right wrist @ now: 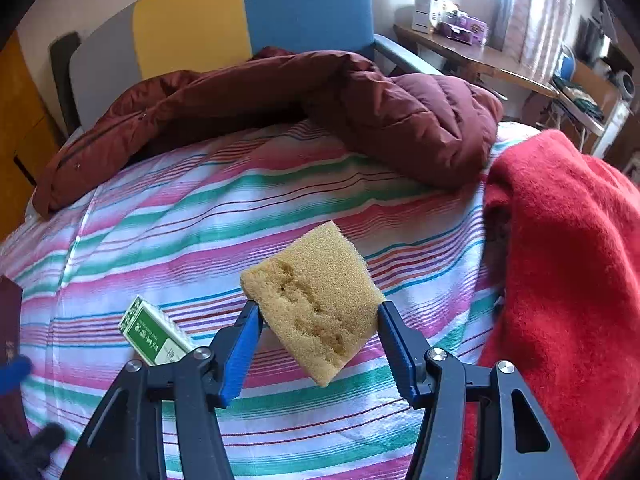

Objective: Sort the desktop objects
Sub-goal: 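Grasp the green essential oil box with left tool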

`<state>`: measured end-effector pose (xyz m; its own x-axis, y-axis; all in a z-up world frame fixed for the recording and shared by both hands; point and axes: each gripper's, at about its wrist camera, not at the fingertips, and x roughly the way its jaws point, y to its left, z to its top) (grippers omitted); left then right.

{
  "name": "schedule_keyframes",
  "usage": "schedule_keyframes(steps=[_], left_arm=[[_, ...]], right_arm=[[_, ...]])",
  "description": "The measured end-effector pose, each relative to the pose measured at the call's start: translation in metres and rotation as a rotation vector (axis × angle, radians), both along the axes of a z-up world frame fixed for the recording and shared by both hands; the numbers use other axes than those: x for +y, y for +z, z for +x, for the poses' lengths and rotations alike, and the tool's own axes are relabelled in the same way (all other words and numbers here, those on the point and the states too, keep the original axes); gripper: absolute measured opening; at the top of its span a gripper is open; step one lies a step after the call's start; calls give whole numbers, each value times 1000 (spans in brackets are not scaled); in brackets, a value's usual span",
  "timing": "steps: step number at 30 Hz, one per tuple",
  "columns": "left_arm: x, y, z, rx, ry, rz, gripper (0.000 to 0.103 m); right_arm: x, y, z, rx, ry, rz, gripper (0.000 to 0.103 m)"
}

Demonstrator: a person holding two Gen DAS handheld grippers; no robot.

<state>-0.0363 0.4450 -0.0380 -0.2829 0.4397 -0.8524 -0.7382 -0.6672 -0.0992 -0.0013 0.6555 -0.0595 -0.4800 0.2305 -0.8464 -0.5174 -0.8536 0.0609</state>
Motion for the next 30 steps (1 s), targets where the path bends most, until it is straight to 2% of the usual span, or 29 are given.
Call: schedule_keyframes(steps=[5, 12, 14, 17, 18, 20, 22, 25, 30], left_arm=[[17, -10, -19, -165, 42, 59, 63], [37, -21, -37, -235, 107, 70, 63], [44, -22, -37, -204, 117, 47, 64], [52, -19, -32, -102, 111, 13, 66], [56, -17, -30, -76, 87, 11, 69], [61, -12, -21, -15, -6, 13, 83], [66, -9, -12, 47, -96, 8, 83], [72, -12, -10, 85, -179, -24, 84], [82, -22, -16, 95, -224, -68, 85]], right_arm=[[10, 4, 4, 30, -39, -21, 60], [19, 12, 13, 75, -92, -35, 60], [20, 12, 12, 74, -96, -37, 60], [21, 9, 12, 66, -105, -53, 60], [22, 8, 11, 60, -109, -55, 60], [23, 6, 13, 54, -115, -62, 60], [24, 5, 14, 49, -122, -68, 60], [24, 4, 14, 44, -121, -67, 60], [21, 4, 13, 38, -106, -64, 61]])
